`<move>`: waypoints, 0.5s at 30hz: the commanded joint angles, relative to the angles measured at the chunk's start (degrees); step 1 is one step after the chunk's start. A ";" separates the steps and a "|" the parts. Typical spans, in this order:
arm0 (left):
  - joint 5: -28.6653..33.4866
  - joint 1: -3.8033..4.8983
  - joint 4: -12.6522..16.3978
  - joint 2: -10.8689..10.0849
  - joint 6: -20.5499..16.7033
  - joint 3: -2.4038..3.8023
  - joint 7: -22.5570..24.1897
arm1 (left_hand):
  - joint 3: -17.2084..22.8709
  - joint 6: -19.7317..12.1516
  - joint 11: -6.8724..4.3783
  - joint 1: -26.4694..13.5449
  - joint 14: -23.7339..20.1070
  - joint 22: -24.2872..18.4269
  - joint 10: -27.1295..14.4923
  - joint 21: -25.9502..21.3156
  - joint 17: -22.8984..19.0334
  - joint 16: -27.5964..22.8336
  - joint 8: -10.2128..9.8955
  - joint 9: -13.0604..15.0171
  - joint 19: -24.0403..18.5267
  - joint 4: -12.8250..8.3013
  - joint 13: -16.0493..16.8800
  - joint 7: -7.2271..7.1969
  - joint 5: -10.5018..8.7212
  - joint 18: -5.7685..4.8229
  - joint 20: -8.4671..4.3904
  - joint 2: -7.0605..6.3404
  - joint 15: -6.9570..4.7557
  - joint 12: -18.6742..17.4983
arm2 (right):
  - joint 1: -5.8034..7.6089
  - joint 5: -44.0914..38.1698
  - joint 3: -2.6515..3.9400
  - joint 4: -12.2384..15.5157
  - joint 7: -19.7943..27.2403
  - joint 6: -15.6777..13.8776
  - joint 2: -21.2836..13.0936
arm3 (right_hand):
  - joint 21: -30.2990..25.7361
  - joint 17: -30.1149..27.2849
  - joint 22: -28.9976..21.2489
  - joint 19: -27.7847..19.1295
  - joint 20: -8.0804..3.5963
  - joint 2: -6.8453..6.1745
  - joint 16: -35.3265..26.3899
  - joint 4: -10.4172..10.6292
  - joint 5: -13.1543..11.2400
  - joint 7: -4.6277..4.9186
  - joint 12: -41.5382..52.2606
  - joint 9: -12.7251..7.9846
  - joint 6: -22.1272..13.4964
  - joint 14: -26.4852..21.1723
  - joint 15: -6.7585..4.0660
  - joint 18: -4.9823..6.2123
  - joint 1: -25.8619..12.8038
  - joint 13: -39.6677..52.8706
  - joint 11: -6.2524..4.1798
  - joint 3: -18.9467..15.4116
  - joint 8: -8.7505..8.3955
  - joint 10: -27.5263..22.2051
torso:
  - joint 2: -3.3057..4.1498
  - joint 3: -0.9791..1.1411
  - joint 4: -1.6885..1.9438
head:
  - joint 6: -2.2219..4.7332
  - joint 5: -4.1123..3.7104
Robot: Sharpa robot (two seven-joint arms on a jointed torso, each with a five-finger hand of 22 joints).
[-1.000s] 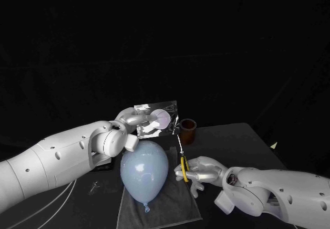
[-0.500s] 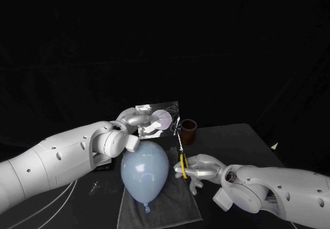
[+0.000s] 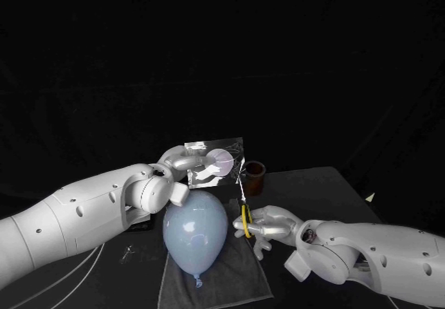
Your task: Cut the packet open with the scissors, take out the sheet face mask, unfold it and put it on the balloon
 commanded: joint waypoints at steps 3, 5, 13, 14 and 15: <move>-0.35 0.08 0.44 -0.13 1.68 0.05 1.14 | 0.19 0.44 0.03 -0.16 0.16 0.08 0.53 0.33 0.09 -0.34 0.21 7.99 0.40 -0.06 0.06 -0.02 0.25 0.64 0.10 0.34 -0.23 -0.06 | 0.25 0.93 0.42 -0.27 0.69 -0.13 0.21 | 0.26 -0.01 -0.06 0.06 0.04 0.72 0.19 -0.31 -0.17 5.13 0.30 0.06 -0.36 0.09 -0.01 0.79 -0.14 0.10 0.01 -0.10 0.19 -0.30 | 0.02 0.01 0.03 | 0.07 -0.01; -0.35 0.08 0.50 -0.17 1.70 0.05 1.14 | 0.19 0.44 0.03 -0.16 0.16 0.08 0.53 0.33 0.09 -0.34 0.21 7.99 0.40 -0.06 0.06 -0.02 0.25 0.64 0.10 0.34 -0.23 -0.06 | 0.40 0.95 0.54 -0.32 0.80 -0.11 0.21 | 0.26 -0.01 -0.06 0.06 0.04 0.72 0.19 -0.31 -0.17 5.13 0.30 0.06 -0.36 0.09 -0.01 0.79 -0.14 0.10 0.01 -0.10 0.19 -0.30 | 0.01 0.02 0.04 | 0.09 -0.05; -0.35 0.08 0.65 -0.23 1.88 0.05 1.11 | 0.19 0.44 0.03 -0.16 0.16 0.08 0.53 0.33 0.09 -0.34 0.21 7.99 0.40 -0.06 0.06 -0.02 0.25 0.64 0.10 0.34 -0.23 -0.06 | 1.04 0.99 0.83 -0.25 1.19 0.05 0.29 | 0.27 -0.04 -0.07 0.05 0.03 0.86 0.20 -0.32 -0.17 5.13 0.35 0.06 -0.40 0.09 -0.01 0.79 -0.12 0.10 0.01 -0.13 0.28 -0.34 | -0.01 -0.01 -0.04 | 0.11 -0.13; -0.35 0.08 0.68 -0.23 1.92 0.05 1.11 | 0.19 0.44 0.03 -0.16 0.16 0.08 0.53 0.33 0.09 -0.34 0.21 7.99 0.40 -0.06 0.06 -0.02 0.25 0.64 0.10 0.34 -0.23 -0.06 | 1.09 0.99 0.86 -0.24 1.22 0.05 0.33 | 0.27 -0.04 -0.07 0.05 0.03 0.86 0.20 -0.32 -0.17 5.13 0.35 0.06 -0.40 0.09 -0.01 0.79 -0.12 0.10 0.01 -0.13 0.28 -0.34 | -0.01 0.01 -0.03 | 0.10 -0.10; -0.36 0.08 0.72 -0.24 1.98 0.05 1.10 | 0.19 0.44 0.03 -0.16 0.16 0.08 0.53 0.33 0.09 -0.34 0.21 7.99 0.40 -0.06 0.06 -0.02 0.25 0.64 0.10 0.34 -0.23 -0.06 | 1.15 0.99 0.89 -0.21 1.27 0.05 0.37 | 0.27 -0.04 -0.07 0.05 0.03 0.86 0.20 -0.32 -0.17 5.13 0.35 0.06 -0.40 0.09 -0.01 0.79 -0.12 0.10 0.01 -0.13 0.28 -0.34 | -0.01 0.00 -0.02 | 0.10 -0.12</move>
